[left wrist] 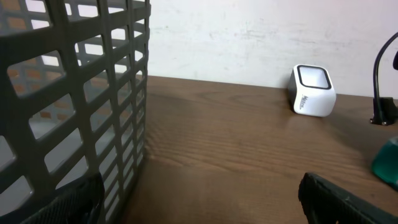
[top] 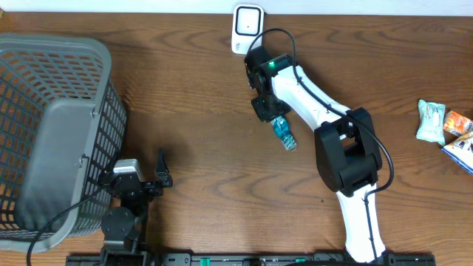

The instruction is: Scan the item barcode

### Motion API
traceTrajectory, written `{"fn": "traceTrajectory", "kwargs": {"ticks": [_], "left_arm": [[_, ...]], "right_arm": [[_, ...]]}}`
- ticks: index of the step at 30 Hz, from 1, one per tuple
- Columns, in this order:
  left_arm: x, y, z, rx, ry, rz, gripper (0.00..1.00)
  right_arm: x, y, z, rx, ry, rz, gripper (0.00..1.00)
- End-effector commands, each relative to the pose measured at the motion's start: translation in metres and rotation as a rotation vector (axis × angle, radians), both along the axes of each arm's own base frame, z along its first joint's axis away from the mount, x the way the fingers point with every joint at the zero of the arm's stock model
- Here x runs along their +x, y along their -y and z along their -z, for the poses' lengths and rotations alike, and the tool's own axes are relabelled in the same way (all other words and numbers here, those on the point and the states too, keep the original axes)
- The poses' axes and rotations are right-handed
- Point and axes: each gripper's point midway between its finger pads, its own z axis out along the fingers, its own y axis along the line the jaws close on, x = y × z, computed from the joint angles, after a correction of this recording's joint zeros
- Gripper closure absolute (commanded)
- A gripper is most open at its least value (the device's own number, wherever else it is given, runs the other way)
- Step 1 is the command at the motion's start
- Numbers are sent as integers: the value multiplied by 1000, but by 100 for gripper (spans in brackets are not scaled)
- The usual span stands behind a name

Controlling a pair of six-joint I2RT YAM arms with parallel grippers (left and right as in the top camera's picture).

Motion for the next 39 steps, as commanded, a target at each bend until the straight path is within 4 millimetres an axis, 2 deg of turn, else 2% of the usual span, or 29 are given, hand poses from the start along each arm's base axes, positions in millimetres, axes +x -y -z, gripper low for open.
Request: {"fn": "traceTrajectory", "kwargs": {"ticks": [1,10,16,20,22,30,33,36,39], "left_arm": [[-1,-4,18,-3,-49,-22,0],[-1,-4,18,-3,-49,-23,0],[-1,-4,18,-3,-49,-22,0],[-1,-4,18,-3,-49,-23,0],[-1,-4,18,-3,-49,-23,0],[-1,-4,18,-3,-49,-23,0],[-1,-4,18,-3,-49,-23,0],[-1,-4,18,-3,-49,-22,0],[-1,-4,18,-3,-49,-23,0]], "right_arm": [[9,-5,-10,4,31,17,73],[12,-7,-21,7,37,17,73],[12,-7,-21,8,37,17,61],[11,-10,-21,25,27,17,59],[9,-12,-20,39,20,16,62],[7,-14,-20,51,7,16,85],[6,-14,-20,50,6,16,85],[7,-14,-20,51,8,16,75],[7,-14,-16,52,9,16,76]]}}
